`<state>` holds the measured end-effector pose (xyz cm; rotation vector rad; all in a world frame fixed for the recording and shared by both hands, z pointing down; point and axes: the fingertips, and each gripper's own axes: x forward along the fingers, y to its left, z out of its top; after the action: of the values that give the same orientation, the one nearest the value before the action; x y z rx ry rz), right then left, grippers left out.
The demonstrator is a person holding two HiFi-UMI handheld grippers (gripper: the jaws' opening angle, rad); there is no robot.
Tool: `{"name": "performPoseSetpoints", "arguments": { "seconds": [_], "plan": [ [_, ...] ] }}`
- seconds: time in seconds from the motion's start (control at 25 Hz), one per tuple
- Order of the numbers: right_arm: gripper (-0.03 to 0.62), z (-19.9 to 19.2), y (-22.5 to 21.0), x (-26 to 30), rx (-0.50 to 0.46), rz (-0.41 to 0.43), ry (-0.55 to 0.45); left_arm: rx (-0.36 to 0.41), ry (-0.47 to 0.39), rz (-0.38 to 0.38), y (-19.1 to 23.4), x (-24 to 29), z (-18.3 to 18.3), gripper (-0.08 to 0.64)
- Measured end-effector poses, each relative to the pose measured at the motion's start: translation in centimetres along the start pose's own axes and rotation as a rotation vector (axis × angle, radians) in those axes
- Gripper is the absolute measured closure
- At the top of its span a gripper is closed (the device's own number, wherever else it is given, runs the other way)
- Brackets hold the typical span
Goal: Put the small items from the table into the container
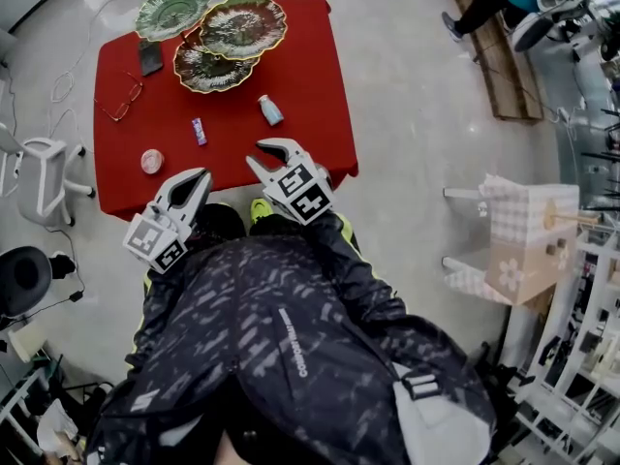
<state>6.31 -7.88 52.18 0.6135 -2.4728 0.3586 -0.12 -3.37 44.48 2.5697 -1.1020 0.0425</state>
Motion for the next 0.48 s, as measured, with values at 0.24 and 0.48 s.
{"name": "performPoseSetpoints", "arguments": {
  "seconds": [0.24,0.48],
  "plan": [
    [0.474,-1.0,-0.8,1.8,0.016,-0.002,0.027,-0.006,0.009,-0.017,1.1,1.0,-0.6,0.548],
    [0.439,-1.7,-3.3,3.3,0.048,-0.070,0.042,-0.015,0.032,-0.050,2.4,1.9,-1.3,0.548]
  ]
}}
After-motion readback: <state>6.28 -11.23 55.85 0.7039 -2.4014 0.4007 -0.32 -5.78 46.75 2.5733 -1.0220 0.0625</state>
